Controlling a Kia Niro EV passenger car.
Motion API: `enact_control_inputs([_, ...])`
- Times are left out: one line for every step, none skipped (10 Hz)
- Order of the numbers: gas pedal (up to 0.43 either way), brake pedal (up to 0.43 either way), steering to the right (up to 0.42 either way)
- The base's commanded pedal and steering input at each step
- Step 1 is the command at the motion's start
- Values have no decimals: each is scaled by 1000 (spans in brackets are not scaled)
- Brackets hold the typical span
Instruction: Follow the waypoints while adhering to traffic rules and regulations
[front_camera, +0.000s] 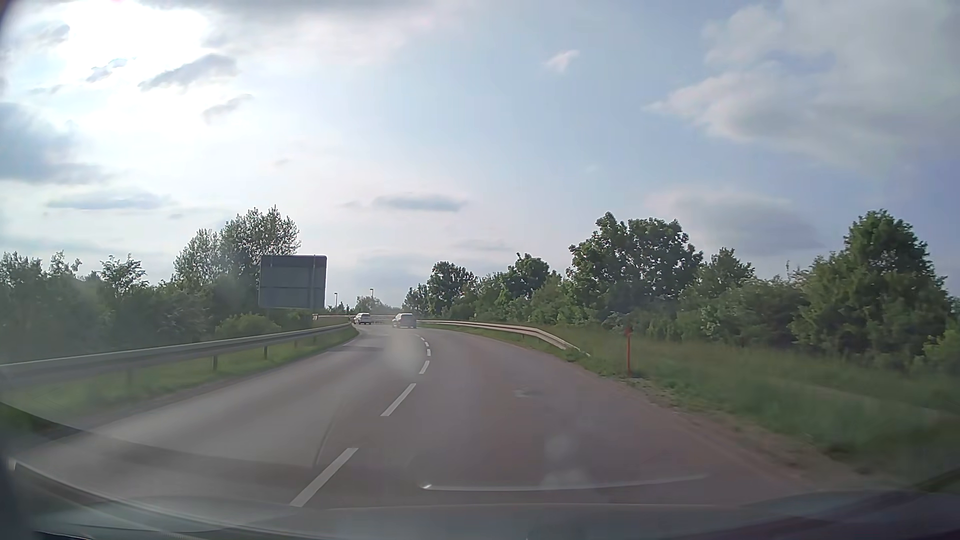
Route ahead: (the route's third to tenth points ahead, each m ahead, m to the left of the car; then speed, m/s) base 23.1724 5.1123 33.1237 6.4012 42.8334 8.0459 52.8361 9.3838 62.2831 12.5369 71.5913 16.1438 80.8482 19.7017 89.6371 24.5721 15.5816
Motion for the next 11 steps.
enact_control_inputs([197,0,-23])
enact_control_inputs([197,0,-23])
enact_control_inputs([197,0,-23])
enact_control_inputs([197,0,-23])
enact_control_inputs([197,0,-24])
enact_control_inputs([197,0,-24])
enact_control_inputs([197,0,-24])
enact_control_inputs([197,0,-24])
enact_control_inputs([197,0,-24])
enact_control_inputs([197,0,-24])
enact_control_inputs([209,0,-24])
